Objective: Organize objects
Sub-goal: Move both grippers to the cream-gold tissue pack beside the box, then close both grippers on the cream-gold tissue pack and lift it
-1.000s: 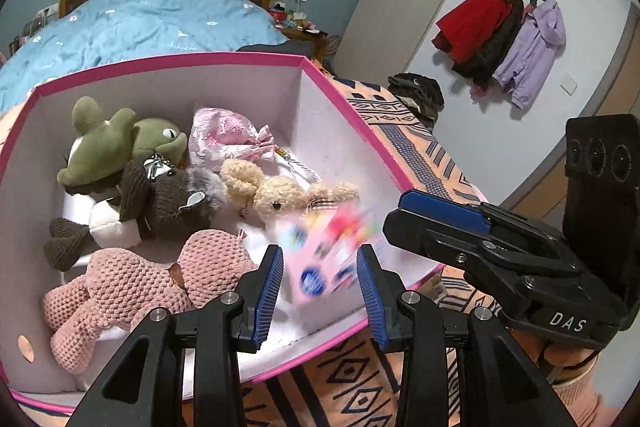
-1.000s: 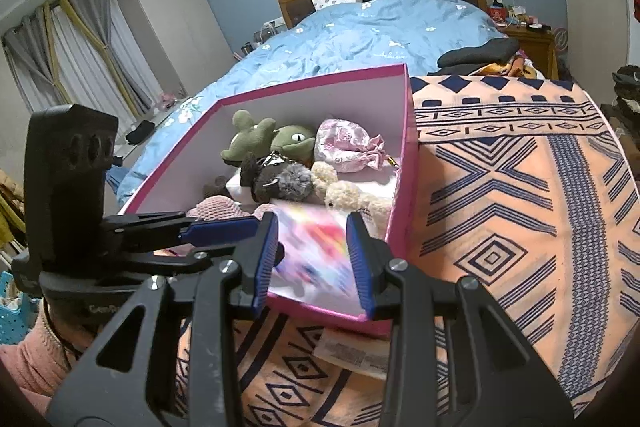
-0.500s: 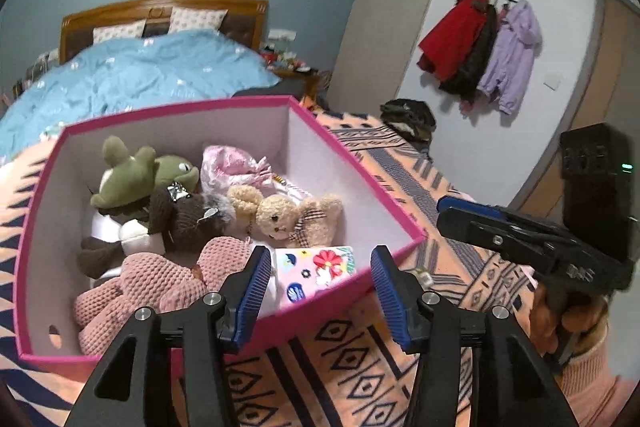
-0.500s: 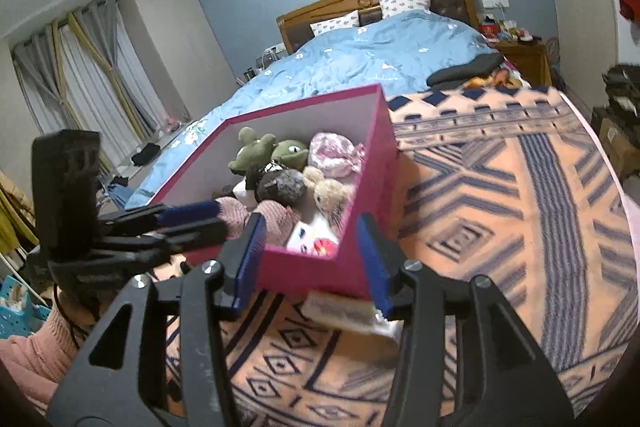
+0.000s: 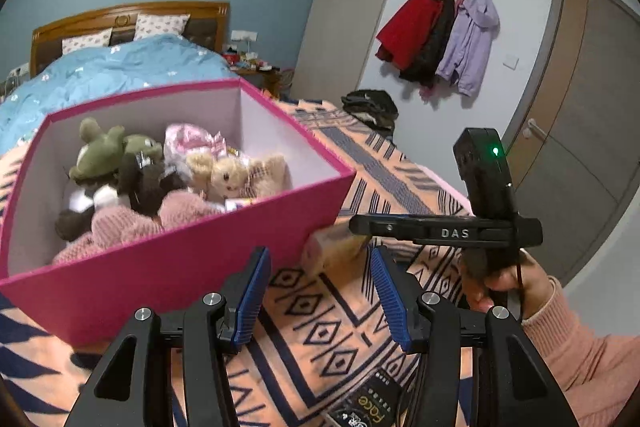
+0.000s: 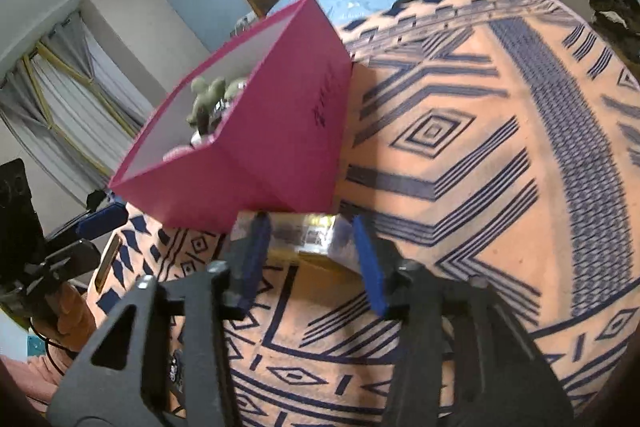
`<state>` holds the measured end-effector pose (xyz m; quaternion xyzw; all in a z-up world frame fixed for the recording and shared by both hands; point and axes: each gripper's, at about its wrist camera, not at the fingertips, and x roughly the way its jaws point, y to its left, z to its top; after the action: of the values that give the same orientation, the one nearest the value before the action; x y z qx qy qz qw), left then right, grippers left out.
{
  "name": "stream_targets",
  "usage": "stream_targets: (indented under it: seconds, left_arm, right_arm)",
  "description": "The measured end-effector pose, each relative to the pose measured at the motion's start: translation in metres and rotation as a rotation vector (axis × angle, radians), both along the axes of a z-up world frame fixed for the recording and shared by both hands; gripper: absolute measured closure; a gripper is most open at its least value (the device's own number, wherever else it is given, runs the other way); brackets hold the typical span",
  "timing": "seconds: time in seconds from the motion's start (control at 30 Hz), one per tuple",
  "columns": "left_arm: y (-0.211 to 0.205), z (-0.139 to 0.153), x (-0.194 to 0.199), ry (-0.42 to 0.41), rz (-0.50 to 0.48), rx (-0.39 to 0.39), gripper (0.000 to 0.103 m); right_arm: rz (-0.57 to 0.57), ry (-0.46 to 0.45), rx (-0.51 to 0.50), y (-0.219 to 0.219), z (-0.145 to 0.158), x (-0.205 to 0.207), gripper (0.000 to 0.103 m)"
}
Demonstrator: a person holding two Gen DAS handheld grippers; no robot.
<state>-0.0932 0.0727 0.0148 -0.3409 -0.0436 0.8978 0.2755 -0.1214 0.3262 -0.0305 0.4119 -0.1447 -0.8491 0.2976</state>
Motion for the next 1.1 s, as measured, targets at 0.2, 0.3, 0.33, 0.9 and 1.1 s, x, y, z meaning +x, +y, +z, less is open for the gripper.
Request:
stream_targets:
  seconds: [0.2, 0.3, 0.33, 0.9, 1.1]
  left_arm:
    - [0.002, -0.017, 0.001, -0.05, -0.005, 0.001, 0.05]
    - [0.006, -0.026, 0.001, -0.069, -0.01, -0.01, 0.05]
    - [0.007, -0.029, 0.001, -0.077, -0.01, -0.014, 0.05]
    - [0.032, -0.074, -0.012, -0.207, -0.014, -0.072, 0.061]
    - [0.032, -0.077, -0.013, -0.21, -0.017, -0.08, 0.068]
  right_arm:
    - [0.07, 0.023, 0.029, -0.013, -0.001, 0.021, 0.063]
    - [0.112, 0.023, 0.046, -0.021, -0.006, 0.032, 0.063]
    - [0.122, 0.021, 0.049, -0.023, -0.007, 0.036, 0.063]
    - [0.126, -0.006, 0.029, -0.025, -0.018, 0.043, 0.063]
    - [0.129, -0.02, 0.021, -0.026, -0.021, 0.041, 0.063]
